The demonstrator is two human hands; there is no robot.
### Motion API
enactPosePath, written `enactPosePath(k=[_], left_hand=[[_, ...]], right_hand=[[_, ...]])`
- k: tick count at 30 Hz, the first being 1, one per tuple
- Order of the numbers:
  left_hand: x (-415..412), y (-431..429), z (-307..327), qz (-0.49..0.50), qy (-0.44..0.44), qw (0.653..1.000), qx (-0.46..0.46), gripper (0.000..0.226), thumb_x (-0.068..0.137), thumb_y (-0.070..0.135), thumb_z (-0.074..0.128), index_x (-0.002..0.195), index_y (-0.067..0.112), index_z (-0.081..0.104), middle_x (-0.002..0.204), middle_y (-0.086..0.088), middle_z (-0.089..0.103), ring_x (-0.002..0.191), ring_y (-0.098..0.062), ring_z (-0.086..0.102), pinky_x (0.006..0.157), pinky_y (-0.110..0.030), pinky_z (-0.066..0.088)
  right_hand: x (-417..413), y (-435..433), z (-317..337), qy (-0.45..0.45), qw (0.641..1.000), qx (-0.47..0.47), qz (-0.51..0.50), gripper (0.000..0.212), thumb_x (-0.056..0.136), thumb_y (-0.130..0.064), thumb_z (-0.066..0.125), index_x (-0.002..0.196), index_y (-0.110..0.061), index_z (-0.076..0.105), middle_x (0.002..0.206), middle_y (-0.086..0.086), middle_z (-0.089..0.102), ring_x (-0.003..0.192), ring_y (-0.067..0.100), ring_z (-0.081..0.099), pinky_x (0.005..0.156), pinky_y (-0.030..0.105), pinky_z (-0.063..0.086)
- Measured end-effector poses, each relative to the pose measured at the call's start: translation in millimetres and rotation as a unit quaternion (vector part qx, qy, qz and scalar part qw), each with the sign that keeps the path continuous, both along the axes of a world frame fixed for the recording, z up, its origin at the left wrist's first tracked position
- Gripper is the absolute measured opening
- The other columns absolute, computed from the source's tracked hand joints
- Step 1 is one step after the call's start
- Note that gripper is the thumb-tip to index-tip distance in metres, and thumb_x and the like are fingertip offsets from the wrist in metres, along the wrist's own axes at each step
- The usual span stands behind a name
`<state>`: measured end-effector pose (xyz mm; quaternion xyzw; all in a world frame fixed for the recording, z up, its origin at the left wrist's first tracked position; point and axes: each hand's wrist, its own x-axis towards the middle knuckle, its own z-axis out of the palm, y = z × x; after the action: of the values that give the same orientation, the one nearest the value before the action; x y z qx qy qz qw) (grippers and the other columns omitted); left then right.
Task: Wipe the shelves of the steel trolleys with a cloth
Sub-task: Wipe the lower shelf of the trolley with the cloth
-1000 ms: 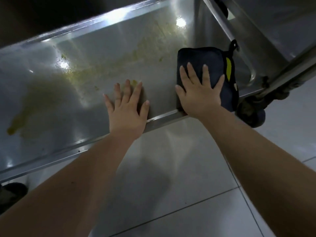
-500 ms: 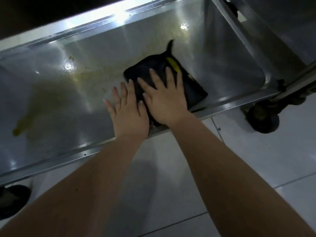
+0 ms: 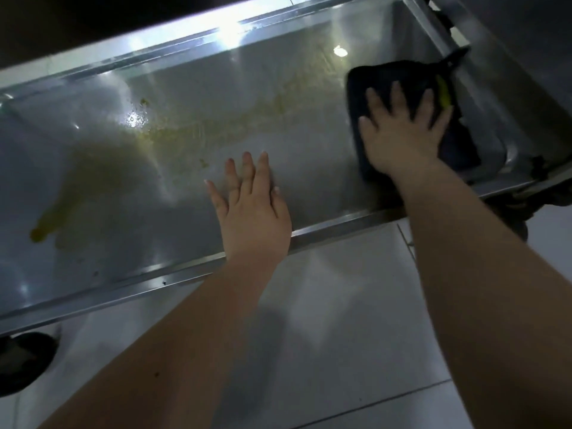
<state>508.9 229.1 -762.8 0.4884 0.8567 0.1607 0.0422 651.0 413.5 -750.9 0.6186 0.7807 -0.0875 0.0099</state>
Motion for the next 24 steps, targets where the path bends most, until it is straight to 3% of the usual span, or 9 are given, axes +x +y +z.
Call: enactPosePath(k=[4, 6, 9, 13, 16, 21, 24], left_hand=[[-4, -2, 5, 0.044, -0.043, 0.997, 0.049, 0.065, 0.095, 0.01, 0.032, 0.156, 0.019, 0.01, 0.163, -0.003, 0.006, 0.15, -0.021, -0.006, 0.118, -0.048, -0.014], [-6, -4, 9, 0.058, -0.064, 0.994, 0.065, 0.069, 0.092, 0.003, 0.032, 0.155, 0.018, 0.011, 0.163, -0.004, 0.005, 0.15, -0.019, -0.008, 0.117, -0.045, -0.017], [-15, -3, 14, 0.075, -0.091, 0.992, 0.039, 0.068, 0.091, 0.004, 0.038, 0.155, 0.018, 0.016, 0.163, -0.006, 0.004, 0.149, -0.019, -0.009, 0.116, -0.045, -0.018], [-57, 14, 18, 0.036, 0.04, 0.998, -0.043, 0.062, 0.099, 0.027, 0.034, 0.155, 0.016, 0.012, 0.163, -0.007, 0.006, 0.149, -0.027, -0.007, 0.116, -0.054, -0.008], [-77, 12, 8, 0.007, 0.073, 0.99, -0.12, 0.06, 0.102, 0.042, 0.02, 0.156, 0.023, 0.002, 0.164, -0.001, 0.001, 0.149, -0.024, -0.01, 0.115, -0.057, -0.012], [-83, 6, -3, 0.003, 0.057, 0.993, -0.102, 0.059, 0.099, 0.052, 0.017, 0.154, 0.036, 0.004, 0.164, 0.002, 0.005, 0.15, -0.023, -0.007, 0.115, -0.056, -0.012], [-84, 7, -4, 0.003, 0.055, 0.993, -0.109, 0.06, 0.097, 0.055, 0.018, 0.154, 0.038, 0.009, 0.164, 0.003, 0.004, 0.15, -0.024, -0.006, 0.115, -0.058, -0.011]], right_hand=[[-92, -54, -6, 0.017, 0.981, 0.016, 0.194, 0.054, 0.1, -0.057, 0.017, 0.153, -0.047, 0.006, 0.165, -0.007, -0.003, 0.148, 0.038, -0.01, 0.114, 0.061, -0.009], [-111, -71, -11, 0.021, 0.969, 0.028, 0.245, 0.054, 0.1, -0.058, 0.014, 0.152, -0.047, 0.006, 0.164, -0.009, -0.002, 0.149, 0.035, -0.011, 0.114, 0.06, -0.012], [-106, -69, -15, 0.041, 0.968, 0.035, 0.243, 0.054, 0.1, -0.059, 0.015, 0.152, -0.048, 0.009, 0.164, -0.009, 0.001, 0.149, 0.033, -0.009, 0.115, 0.058, -0.012], [-108, -70, -16, 0.038, 0.969, 0.047, 0.238, 0.054, 0.099, -0.06, 0.015, 0.152, -0.048, 0.008, 0.164, -0.009, 0.001, 0.149, 0.035, -0.009, 0.115, 0.06, -0.01], [-110, -70, -17, 0.037, 0.971, 0.048, 0.231, 0.055, 0.098, -0.061, 0.013, 0.152, -0.049, 0.008, 0.164, -0.01, 0.0, 0.149, 0.035, -0.009, 0.115, 0.059, -0.011], [-106, -61, -18, 0.036, 0.971, 0.044, 0.231, 0.055, 0.099, -0.06, 0.015, 0.152, -0.048, 0.01, 0.164, -0.01, 0.003, 0.149, 0.034, -0.006, 0.116, 0.057, -0.012], [-77, -26, -13, 0.013, 0.983, 0.043, 0.179, 0.054, 0.099, -0.059, 0.018, 0.152, -0.049, 0.012, 0.164, -0.01, 0.005, 0.15, 0.034, -0.002, 0.116, 0.057, -0.007]])
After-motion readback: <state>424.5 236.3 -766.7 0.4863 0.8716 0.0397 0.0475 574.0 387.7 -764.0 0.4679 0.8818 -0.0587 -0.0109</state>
